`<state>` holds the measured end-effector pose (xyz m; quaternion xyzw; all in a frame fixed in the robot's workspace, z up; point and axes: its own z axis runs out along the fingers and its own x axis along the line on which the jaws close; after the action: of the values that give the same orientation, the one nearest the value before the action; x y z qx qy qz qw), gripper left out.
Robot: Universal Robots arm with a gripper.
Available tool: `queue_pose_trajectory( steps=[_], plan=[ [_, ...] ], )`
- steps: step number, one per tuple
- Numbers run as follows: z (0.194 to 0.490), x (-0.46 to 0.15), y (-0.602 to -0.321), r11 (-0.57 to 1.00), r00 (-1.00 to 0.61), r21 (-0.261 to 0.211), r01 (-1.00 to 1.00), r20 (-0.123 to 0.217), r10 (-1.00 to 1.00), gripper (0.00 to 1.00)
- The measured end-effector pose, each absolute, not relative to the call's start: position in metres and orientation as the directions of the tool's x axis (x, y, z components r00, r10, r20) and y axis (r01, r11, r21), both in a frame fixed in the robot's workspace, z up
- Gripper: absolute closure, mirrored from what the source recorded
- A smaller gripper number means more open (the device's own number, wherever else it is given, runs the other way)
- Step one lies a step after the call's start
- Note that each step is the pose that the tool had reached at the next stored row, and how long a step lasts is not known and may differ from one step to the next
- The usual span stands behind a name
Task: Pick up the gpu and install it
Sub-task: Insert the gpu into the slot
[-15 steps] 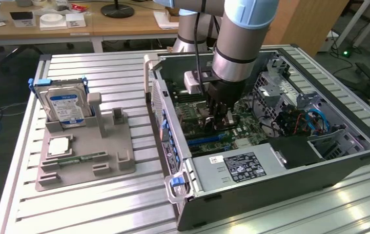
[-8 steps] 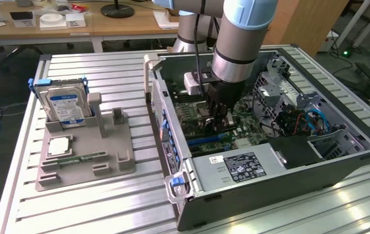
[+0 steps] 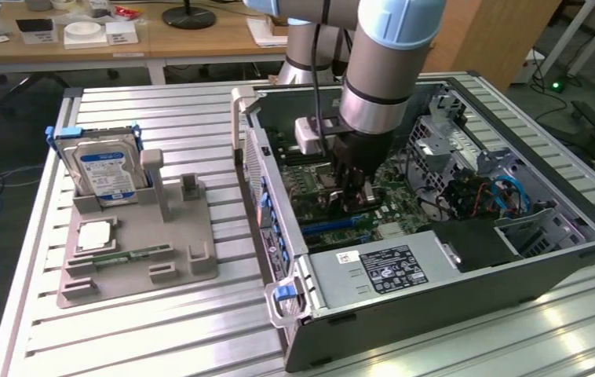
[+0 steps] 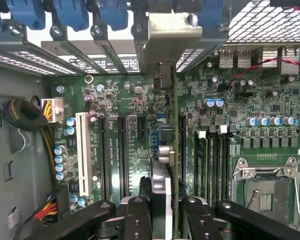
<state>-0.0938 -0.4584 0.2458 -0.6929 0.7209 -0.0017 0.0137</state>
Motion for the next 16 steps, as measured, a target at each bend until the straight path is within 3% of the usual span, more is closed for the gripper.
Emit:
queue_pose_trajectory(
  steps=[16],
  plan=[
    [0.235,-0.095,-0.458,0.04,-0.04,-0.011,-0.999,-0.017,-0.999,0.72]
  ],
)
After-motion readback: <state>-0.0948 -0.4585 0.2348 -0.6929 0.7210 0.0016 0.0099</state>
